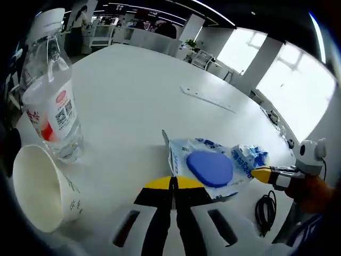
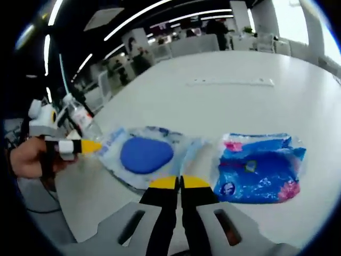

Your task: Arrange the tabletop items into an orderly group along one side of the table until the central work area is clear of visible clutter.

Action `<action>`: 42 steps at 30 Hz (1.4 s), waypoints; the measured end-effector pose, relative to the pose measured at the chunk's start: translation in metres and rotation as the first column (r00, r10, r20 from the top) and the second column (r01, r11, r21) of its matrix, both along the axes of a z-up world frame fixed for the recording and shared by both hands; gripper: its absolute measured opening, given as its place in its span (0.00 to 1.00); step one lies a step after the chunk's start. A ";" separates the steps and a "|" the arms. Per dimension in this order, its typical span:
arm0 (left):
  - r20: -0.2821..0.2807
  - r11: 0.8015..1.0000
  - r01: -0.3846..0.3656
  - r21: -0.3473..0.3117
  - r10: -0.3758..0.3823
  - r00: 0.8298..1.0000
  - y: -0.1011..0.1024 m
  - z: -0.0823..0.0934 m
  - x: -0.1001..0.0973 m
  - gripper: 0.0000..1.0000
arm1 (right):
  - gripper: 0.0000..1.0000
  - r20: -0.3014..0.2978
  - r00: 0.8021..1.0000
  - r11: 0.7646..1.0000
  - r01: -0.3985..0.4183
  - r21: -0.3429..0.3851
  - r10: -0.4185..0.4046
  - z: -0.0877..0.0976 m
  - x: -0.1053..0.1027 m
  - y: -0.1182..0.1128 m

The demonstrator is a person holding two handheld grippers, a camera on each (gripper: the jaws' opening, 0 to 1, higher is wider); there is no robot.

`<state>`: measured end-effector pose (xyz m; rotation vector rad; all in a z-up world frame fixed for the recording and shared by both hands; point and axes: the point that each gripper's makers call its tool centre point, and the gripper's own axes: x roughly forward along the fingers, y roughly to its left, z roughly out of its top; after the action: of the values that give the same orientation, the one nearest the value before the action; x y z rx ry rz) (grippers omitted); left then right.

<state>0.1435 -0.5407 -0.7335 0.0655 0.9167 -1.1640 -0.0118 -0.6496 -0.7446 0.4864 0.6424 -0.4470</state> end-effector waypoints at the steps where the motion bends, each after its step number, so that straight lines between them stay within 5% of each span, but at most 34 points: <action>1: 0.000 1.000 -0.001 0.001 0.001 1.000 -0.001 -0.001 0.001 0.00 | 0.00 -0.001 1.000 1.000 0.002 -0.001 -0.002 0.000 0.001 0.000; 16: -0.009 1.000 -0.006 0.013 0.006 1.000 -0.006 -0.010 0.005 0.00 | 0.01 -0.016 0.999 0.999 0.049 0.024 -0.048 -0.006 -0.003 -0.002; 42: -0.033 1.000 -0.023 0.016 0.023 0.999 0.037 -0.011 -0.019 0.05 | 0.05 -0.034 0.997 0.997 0.076 0.001 -0.076 -0.002 -0.022 0.009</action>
<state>0.1246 -0.5035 -0.7447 0.0480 0.9536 -1.1399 -0.0336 -0.6405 -0.7469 0.5076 0.6590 -0.5272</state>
